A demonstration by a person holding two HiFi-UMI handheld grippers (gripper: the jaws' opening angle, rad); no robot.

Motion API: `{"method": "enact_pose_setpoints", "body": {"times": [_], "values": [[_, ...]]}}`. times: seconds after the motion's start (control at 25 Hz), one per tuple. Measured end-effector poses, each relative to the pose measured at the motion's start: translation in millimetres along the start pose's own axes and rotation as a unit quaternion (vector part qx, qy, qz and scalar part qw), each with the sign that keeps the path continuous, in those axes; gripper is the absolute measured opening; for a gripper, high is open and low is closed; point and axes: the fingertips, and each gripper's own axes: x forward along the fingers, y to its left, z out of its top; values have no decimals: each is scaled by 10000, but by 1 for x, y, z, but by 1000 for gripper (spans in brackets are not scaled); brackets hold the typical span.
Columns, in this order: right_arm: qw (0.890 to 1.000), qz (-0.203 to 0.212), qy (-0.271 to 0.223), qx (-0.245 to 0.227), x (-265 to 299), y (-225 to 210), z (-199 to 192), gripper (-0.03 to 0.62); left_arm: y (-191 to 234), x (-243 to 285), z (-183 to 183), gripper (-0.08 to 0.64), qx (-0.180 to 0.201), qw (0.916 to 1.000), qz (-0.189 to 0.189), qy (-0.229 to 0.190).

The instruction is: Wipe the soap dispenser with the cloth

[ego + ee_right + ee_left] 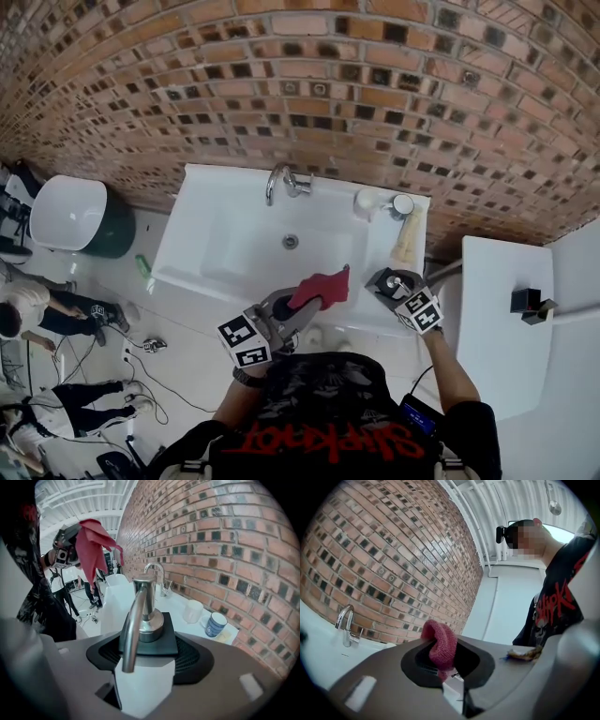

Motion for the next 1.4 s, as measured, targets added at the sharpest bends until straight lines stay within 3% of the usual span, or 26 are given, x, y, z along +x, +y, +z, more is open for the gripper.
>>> {"method": "enact_pose_setpoints", "body": {"times": [0.24,0.68,0.8,1.0,1.4], "values": [[9989,-162,-342,-277,-51,31,39,304,-7,12,-12,40,-111,9991,-265,312],[9948,-527,-721,-485,-98,48,73,304,-21,29,-11,38,-170,9961,-805,320],[9943,-557,-716,-553,-104,51,74,304,-36,33,-8,35,-104,9922,-1207,298],[9931,-615,-684,-729,-113,54,78,304,-53,38,0,34,-302,9837,-1754,244],[9863,-456,-636,-1450,-132,89,105,304,-63,50,-13,34,-704,9743,-2069,548]]}}
